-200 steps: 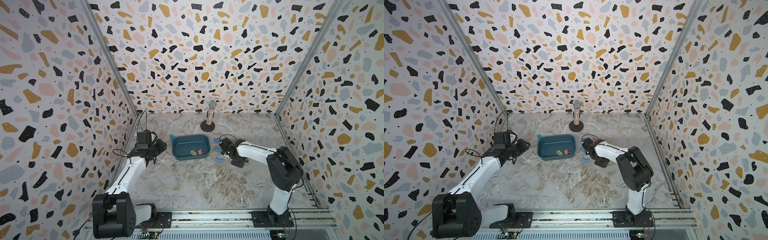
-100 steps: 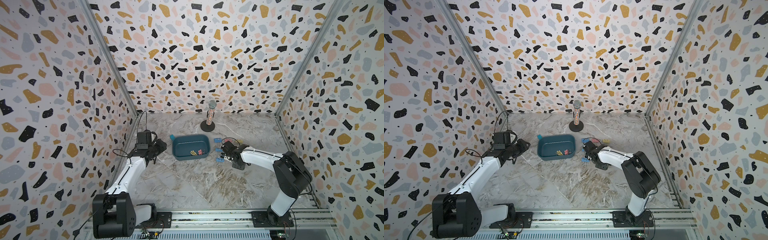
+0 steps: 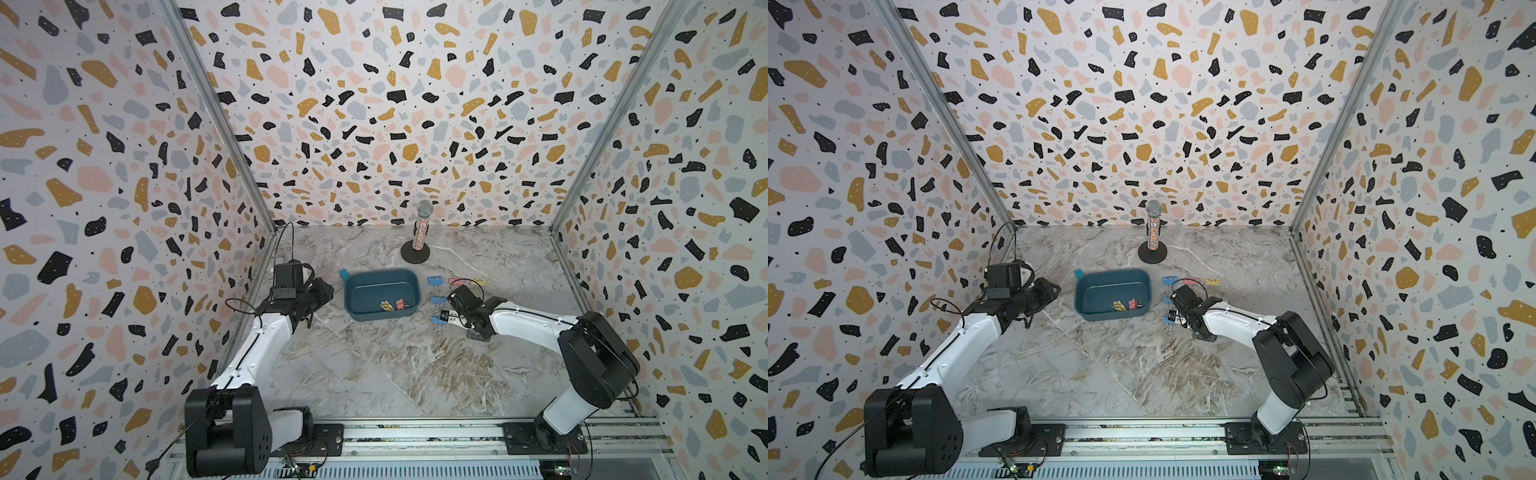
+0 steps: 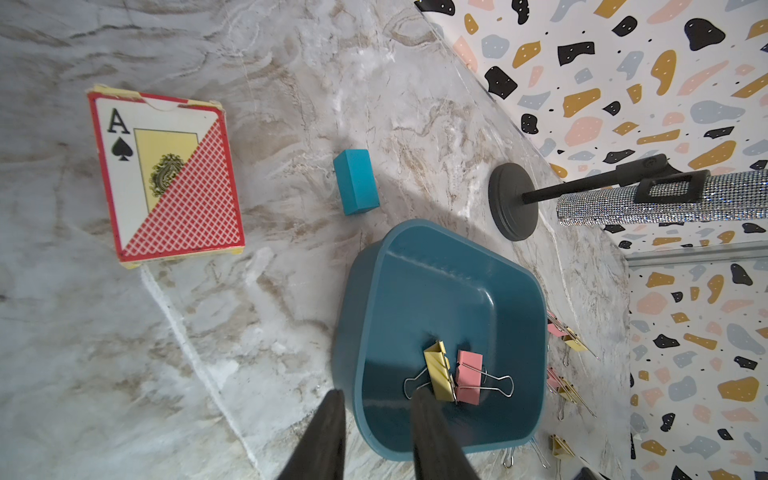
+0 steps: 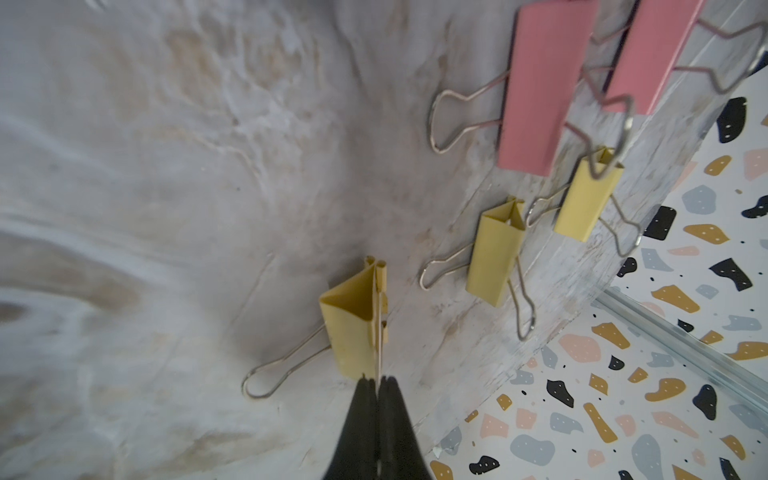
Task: Take out the binder clips from the storage box
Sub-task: Move the binder clip to the center of the board, then pick up the binder clip from the storage box.
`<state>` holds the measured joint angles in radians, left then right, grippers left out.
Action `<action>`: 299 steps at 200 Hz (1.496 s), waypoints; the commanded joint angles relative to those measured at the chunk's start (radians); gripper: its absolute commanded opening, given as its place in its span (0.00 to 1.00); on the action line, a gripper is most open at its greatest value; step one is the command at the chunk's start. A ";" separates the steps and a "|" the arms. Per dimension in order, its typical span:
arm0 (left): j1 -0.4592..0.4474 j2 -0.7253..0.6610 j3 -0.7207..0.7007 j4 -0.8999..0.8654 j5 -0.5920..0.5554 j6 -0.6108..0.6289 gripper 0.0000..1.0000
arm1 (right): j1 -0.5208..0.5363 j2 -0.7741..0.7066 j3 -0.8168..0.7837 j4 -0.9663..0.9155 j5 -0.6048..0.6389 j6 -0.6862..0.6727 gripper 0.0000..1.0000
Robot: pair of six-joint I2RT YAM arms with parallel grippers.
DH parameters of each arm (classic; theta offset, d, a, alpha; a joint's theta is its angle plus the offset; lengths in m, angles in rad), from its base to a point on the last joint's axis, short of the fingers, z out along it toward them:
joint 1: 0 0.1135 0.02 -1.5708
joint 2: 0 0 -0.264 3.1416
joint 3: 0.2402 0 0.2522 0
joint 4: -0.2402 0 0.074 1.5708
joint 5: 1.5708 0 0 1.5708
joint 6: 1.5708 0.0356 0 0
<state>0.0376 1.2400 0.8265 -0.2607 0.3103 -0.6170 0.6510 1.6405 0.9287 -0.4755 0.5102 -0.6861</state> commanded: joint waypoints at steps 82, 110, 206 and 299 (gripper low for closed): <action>-0.003 -0.020 -0.004 0.016 0.013 0.011 0.31 | -0.047 -0.064 -0.069 0.034 -0.046 -0.062 0.02; -0.002 -0.020 -0.003 0.017 0.013 0.011 0.31 | -0.048 -0.050 -0.074 0.035 -0.041 -0.071 0.03; -0.002 -0.022 -0.004 0.017 0.015 0.013 0.31 | -0.048 -0.035 -0.075 0.030 -0.053 -0.075 0.15; -0.003 -0.020 -0.004 0.017 0.010 0.011 0.31 | -0.053 -0.112 -0.014 -0.028 -0.099 -0.020 0.27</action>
<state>0.0372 1.2400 0.8268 -0.2611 0.3141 -0.6170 0.6044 1.5875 0.8673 -0.4522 0.4343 -0.7361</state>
